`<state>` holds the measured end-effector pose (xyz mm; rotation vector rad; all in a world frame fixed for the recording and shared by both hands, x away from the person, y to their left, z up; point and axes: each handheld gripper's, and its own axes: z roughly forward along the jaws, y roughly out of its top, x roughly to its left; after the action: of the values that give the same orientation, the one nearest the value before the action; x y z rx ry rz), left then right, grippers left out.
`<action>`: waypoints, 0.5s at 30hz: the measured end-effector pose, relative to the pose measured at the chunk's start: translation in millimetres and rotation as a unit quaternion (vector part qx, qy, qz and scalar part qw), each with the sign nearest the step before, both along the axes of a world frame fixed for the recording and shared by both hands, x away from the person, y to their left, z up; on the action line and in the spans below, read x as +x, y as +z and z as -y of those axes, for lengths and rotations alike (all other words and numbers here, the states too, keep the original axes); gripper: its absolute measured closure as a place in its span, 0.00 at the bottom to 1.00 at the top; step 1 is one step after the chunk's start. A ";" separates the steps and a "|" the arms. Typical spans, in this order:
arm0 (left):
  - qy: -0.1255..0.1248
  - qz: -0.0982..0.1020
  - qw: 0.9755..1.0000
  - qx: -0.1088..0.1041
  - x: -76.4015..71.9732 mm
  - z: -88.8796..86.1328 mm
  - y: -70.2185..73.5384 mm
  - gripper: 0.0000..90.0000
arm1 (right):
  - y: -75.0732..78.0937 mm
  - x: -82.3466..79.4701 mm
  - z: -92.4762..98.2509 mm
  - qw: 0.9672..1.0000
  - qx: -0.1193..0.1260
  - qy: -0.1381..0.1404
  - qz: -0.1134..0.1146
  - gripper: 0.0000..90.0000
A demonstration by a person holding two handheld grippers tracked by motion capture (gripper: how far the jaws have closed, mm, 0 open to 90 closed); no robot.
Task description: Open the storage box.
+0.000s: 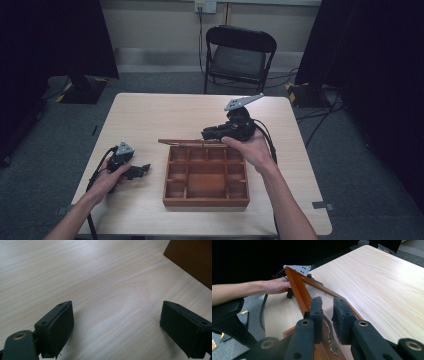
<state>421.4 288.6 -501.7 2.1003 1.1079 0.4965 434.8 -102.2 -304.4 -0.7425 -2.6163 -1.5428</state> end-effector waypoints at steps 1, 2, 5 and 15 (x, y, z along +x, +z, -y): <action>0.001 -0.001 1.000 -0.002 -0.1 0.2 -0.1 0.13 | 0.0 0.2 0.1 1.000 0.000 0.001 0.000 0.87; 0.001 -0.001 1.000 -0.002 -0.1 0.2 -0.1 0.13 | 0.0 0.1 0.0 1.000 0.000 0.000 0.000 0.87; 0.001 -0.001 1.000 -0.002 -0.1 0.2 -0.1 0.13 | 0.2 -0.2 -0.1 1.000 -0.001 -0.001 0.001 0.87; 0.000 -0.001 1.000 -0.001 -0.1 0.1 -0.1 0.13 | 0.2 0.1 -0.1 1.000 0.000 0.000 0.001 0.87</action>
<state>421.3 288.5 -501.8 2.0988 1.1093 0.4943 434.9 -102.1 -304.3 -0.7428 -2.6178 -1.5436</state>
